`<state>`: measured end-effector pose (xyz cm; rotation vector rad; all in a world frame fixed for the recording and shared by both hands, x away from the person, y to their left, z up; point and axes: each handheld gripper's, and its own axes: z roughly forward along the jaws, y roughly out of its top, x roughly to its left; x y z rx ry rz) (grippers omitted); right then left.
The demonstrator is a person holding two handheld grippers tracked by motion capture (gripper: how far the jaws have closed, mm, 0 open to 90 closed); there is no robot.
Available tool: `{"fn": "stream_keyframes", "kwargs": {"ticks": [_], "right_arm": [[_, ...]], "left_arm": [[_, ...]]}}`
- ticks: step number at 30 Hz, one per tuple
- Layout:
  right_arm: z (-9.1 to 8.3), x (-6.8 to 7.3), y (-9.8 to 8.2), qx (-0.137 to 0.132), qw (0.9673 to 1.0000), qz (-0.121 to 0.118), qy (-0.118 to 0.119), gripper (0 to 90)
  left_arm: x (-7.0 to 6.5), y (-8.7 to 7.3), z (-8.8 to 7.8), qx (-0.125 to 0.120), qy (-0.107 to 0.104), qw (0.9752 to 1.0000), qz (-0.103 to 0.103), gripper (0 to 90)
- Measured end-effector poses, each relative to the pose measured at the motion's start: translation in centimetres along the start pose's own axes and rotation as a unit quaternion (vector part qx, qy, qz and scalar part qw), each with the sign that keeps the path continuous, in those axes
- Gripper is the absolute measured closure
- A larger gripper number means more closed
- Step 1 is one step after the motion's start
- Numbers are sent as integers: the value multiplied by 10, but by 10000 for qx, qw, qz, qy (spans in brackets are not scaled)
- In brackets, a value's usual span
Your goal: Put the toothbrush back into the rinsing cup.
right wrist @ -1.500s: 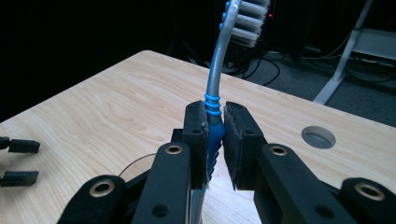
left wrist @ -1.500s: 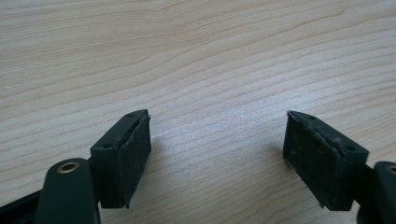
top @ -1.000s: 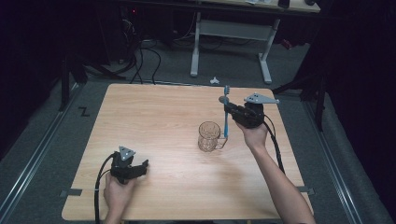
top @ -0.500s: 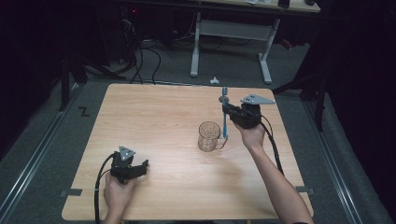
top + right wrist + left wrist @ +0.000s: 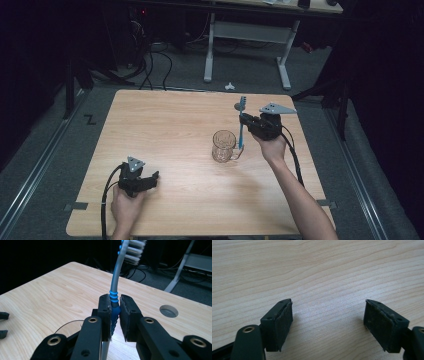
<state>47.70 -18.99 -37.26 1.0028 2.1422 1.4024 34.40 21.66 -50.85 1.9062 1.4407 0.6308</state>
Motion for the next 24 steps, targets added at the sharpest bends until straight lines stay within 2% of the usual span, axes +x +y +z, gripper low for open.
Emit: {"fn": "stream_keyframes", "kwargs": {"ticks": [8, 24], "right_arm": [[-7, 3, -2, 42, 9999, -83, 66, 793], [-15, 3, -11, 156, 9998, -82, 86, 792]], "left_arm": [[0, 0, 0, 0, 0, 10000, 1, 238], [0, 0, 0, 1, 0, 10000, 2, 238]]}}
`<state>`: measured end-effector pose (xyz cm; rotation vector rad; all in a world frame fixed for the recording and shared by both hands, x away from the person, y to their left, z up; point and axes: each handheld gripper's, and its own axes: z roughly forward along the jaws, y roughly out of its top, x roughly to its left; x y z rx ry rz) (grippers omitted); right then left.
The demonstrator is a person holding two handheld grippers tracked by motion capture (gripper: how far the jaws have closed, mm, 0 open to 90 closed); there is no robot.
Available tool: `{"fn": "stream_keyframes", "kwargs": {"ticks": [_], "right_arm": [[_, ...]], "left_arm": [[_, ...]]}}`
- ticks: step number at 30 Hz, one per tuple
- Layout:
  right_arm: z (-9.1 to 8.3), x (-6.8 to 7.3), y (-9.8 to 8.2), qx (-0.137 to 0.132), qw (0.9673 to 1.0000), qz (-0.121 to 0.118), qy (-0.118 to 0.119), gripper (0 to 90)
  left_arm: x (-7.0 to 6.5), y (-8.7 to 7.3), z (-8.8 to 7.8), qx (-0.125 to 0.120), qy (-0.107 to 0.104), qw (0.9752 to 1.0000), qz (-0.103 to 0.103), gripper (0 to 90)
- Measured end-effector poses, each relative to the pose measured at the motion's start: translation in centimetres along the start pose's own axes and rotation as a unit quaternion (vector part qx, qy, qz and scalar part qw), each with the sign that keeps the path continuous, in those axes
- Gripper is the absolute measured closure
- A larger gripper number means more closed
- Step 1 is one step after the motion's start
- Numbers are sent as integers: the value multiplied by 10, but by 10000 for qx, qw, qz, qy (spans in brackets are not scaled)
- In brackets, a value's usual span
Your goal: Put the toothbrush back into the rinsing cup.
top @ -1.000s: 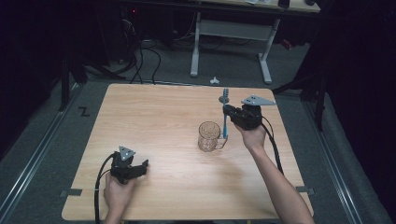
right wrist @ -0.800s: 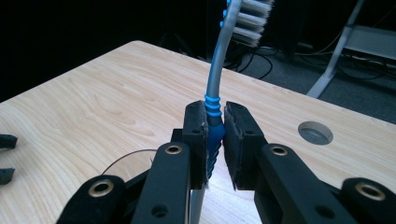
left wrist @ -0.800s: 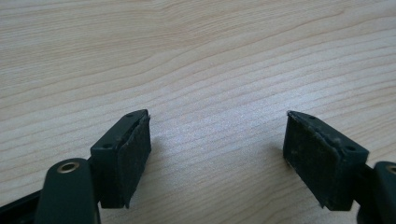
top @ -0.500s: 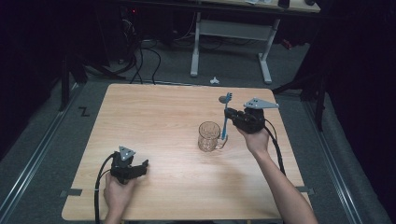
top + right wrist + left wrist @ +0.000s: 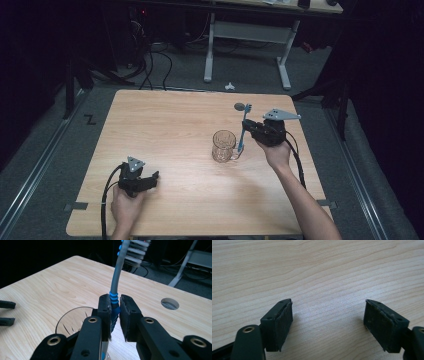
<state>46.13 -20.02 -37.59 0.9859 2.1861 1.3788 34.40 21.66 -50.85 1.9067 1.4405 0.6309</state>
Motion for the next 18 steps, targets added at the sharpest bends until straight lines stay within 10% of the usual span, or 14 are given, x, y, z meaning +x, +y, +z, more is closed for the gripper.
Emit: {"fn": "stream_keyframes", "kwargs": {"ticks": [18], "right_arm": [[-6, 8, -3, 50, 9998, -211, -22, 791]], "left_arm": [[0, 0, 0, -1, -1, 10000, -2, 238]]}}
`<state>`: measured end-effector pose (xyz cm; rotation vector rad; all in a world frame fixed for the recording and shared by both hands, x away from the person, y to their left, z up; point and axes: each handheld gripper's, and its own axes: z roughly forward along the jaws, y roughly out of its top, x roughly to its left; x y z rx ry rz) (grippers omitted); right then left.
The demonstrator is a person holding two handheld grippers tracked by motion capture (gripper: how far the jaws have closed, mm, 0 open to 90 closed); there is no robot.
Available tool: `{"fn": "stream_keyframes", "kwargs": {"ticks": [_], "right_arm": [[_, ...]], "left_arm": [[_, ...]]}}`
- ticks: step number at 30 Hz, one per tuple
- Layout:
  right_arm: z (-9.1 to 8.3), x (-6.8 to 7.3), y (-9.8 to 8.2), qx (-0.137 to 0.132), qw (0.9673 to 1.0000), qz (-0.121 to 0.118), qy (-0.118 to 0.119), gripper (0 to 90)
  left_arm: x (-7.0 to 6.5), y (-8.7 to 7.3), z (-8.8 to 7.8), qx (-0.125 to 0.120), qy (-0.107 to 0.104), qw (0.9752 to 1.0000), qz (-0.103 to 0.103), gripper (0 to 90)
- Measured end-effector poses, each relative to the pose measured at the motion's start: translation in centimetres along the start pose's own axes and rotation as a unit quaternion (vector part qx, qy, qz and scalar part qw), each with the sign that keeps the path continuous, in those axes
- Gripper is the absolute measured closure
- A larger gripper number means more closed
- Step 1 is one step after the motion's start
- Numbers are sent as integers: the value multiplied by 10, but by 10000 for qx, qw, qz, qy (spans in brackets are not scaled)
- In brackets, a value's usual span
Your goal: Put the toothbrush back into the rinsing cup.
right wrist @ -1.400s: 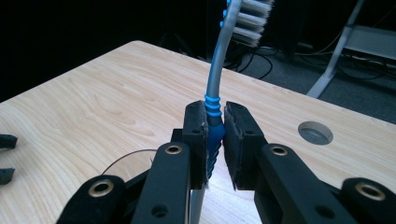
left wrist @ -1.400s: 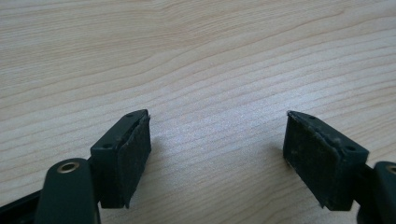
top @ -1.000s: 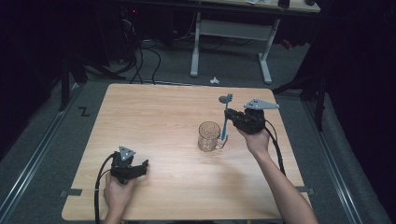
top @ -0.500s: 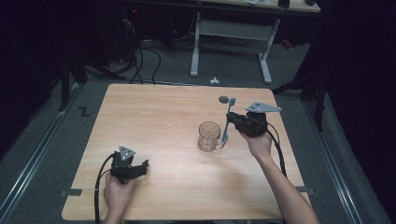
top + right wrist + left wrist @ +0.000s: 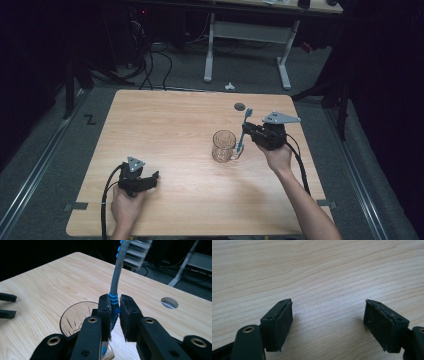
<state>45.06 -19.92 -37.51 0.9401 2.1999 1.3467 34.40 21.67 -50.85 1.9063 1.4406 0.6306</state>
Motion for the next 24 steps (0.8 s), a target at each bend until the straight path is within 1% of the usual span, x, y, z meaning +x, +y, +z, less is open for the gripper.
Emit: {"fn": "stream_keyframes", "kwargs": {"ticks": [3, 8, 19, 21, 24], "right_arm": [[-1, 0, -3, 16, 10000, -9, -28, 790], [-2, -2, -8, 44, 10000, 44, -29, 790], [-2, 8, -11, 178, 9991, -337, -158, 790], [-1, 9, -12, 211, 9989, -387, -177, 790], [0, 10, -13, 234, 9989, -376, -165, 790]], "left_arm": [[0, 0, 0, 1, 1, 10000, 1, 238], [0, 0, 0, 0, 1, 10000, 1, 238], [0, 0, 0, -1, 0, 10000, 0, 238], [0, 0, 0, 0, 0, 10000, 0, 238], [0, 0, 0, 0, -6, 10000, -3, 238]]}}
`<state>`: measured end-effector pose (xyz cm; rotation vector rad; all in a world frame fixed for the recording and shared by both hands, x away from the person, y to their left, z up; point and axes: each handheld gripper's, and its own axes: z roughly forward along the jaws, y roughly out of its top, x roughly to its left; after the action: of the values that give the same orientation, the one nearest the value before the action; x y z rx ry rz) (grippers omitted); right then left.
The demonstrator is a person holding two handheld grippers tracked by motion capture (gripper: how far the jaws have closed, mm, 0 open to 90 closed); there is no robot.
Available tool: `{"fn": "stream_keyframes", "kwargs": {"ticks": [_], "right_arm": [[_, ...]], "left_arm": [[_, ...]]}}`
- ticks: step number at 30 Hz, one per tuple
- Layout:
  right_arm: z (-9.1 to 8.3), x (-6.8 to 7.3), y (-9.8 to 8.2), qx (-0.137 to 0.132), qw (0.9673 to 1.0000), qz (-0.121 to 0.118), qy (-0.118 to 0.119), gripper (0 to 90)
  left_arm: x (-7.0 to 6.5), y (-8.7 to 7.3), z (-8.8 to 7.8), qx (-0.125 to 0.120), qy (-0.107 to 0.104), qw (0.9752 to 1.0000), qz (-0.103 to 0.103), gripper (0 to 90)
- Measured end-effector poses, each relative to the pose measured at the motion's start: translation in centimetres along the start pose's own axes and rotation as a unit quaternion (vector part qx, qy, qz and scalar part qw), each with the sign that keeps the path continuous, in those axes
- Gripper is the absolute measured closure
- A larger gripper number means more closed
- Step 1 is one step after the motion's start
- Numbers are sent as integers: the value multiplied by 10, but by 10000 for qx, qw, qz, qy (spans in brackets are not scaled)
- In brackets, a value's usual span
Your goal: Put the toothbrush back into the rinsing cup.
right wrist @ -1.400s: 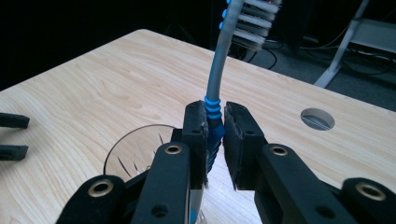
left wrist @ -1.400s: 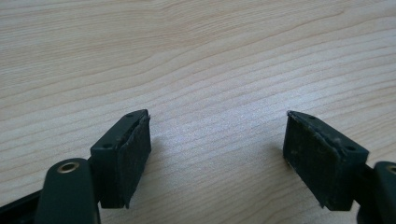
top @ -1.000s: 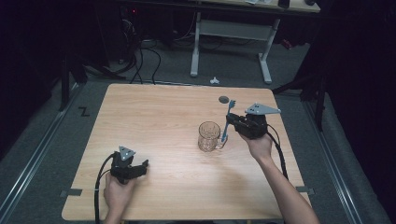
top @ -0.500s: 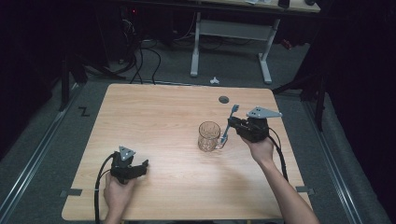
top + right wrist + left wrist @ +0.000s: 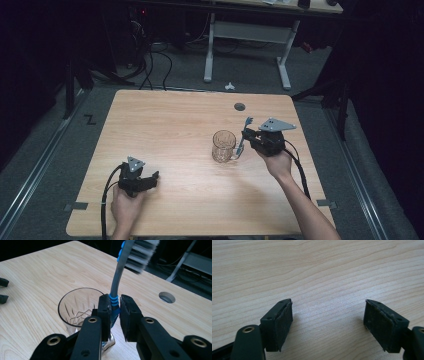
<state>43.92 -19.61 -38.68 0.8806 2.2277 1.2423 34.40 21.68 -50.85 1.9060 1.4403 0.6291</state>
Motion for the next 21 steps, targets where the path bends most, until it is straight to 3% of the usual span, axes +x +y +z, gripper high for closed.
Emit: {"fn": "stream_keyframes", "kwargs": {"ticks": [9, 21], "right_arm": [[4, 5, -3, 98, 9997, -196, -84, 790], [8, 4, -11, 120, 9998, -139, -123, 790]], "left_arm": [[0, 0, 0, 0, 0, 10000, -1, 238], [0, 0, 0, 1, 1, 10000, 0, 238]]}}
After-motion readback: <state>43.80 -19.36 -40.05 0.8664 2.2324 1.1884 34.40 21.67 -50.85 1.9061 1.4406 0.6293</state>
